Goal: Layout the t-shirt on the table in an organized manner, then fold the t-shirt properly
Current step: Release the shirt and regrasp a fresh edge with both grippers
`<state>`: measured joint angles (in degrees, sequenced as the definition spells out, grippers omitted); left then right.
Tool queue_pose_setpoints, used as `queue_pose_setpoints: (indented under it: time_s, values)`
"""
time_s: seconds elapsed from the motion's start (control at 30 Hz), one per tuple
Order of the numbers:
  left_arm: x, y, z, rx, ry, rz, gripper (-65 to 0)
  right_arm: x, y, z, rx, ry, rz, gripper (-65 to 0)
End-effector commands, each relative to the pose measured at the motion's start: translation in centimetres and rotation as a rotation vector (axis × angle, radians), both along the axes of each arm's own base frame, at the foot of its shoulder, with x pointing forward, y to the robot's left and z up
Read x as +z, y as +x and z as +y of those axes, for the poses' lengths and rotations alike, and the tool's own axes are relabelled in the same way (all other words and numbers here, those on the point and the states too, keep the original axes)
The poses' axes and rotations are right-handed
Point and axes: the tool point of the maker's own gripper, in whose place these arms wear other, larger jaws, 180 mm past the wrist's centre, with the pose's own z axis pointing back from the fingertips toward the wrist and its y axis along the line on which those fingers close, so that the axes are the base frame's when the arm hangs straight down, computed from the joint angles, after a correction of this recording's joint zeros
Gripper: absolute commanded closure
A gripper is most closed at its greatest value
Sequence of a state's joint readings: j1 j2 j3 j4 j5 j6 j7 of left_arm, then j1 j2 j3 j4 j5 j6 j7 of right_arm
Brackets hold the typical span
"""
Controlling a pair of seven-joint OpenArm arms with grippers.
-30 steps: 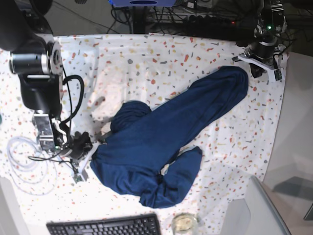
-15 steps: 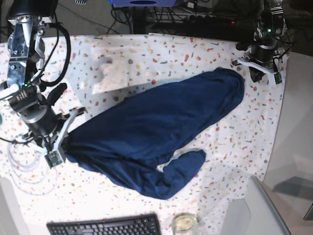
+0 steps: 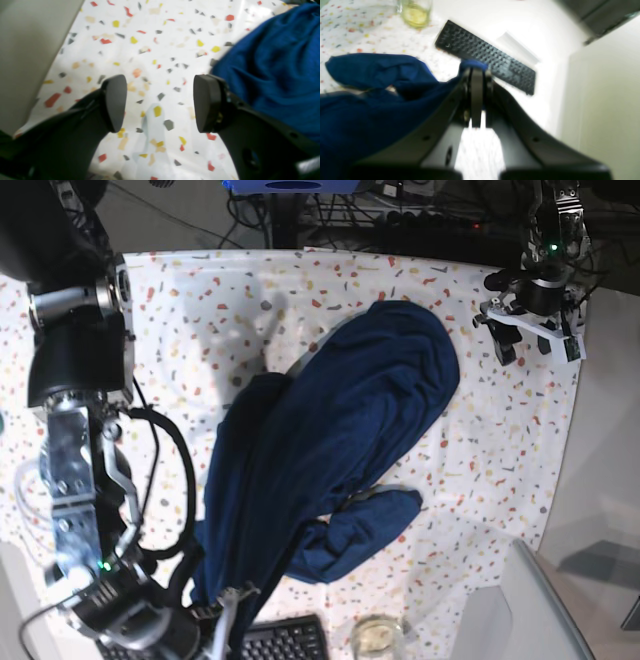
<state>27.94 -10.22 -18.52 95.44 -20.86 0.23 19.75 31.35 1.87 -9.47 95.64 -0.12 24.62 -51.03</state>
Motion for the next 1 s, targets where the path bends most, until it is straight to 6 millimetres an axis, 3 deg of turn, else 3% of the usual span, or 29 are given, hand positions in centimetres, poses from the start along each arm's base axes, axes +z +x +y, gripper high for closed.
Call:
queue_pose_setpoints:
  time_s: [0.0, 0.2, 0.27, 0.4, 0.47, 0.53, 0.6, 0.63, 0.73, 0.8, 0.97]
  values:
    - [1.4, 0.7, 0.3, -0.01, 0.024, -0.047, -39.8, 2.3, 1.7, 0.6, 0.01, 0.032, -0.056, 0.0]
    - [1.9, 0.8, 0.0, -0.016, 0.025, -0.055, -39.8, 0.7, 6.6, 7.6, 0.129, 0.196, -0.006, -0.5]
    - [1.8, 0.7, 0.0, -0.016, 0.024, -0.05, -39.8, 0.0, 7.9, 9.1, 0.159, 0.244, 0.003, -0.6]
    - [1.6, 0.6, -0.6, -0.028, 0.013, -0.045, -39.8, 0.3, 11.0, 9.0, 0.1, 0.333, -0.049, -2.0]
    - [1.1, 0.6, -1.8, -0.044, -0.008, -0.037, -39.8, 0.6, 12.6, 7.6, 0.011, 0.335, -0.055, -11.1]
    - [0.7, 0.8, -3.3, -0.073, -0.03, -0.033, -39.8, 0.5, 13.3, 6.6, -0.05, 0.308, -0.019, -27.3]
    - [0.3, 1.2, -5.8, -0.125, -0.063, -0.029, -39.8, 0.2, 13.2, 5.7, -0.075, 0.27, 0.029, -44.4]
    - [0.1, 1.5, -7.2, -0.16, -0.076, -0.031, -39.8, 0.5, 13.1, 5.0, -0.088, 0.256, 0.033, -46.4]
    - [0.0, 3.1, -11.4, -0.251, -0.124, -0.047, -39.8, -1.1, 11.7, 0.9, -0.136, 0.21, 0.052, -42.8]
    - [0.0, 4.4, -13.5, -0.298, -0.147, -0.06, -39.8, -2.4, 9.9, -0.1, -0.12, 0.177, 0.06, -41.9]
    - [-2.3, 6.8, -15.5, -0.317, -0.176, -0.027, -39.8, -7.8, 3.7, -2.6, -0.133, 0.11, 0.126, -42.0]
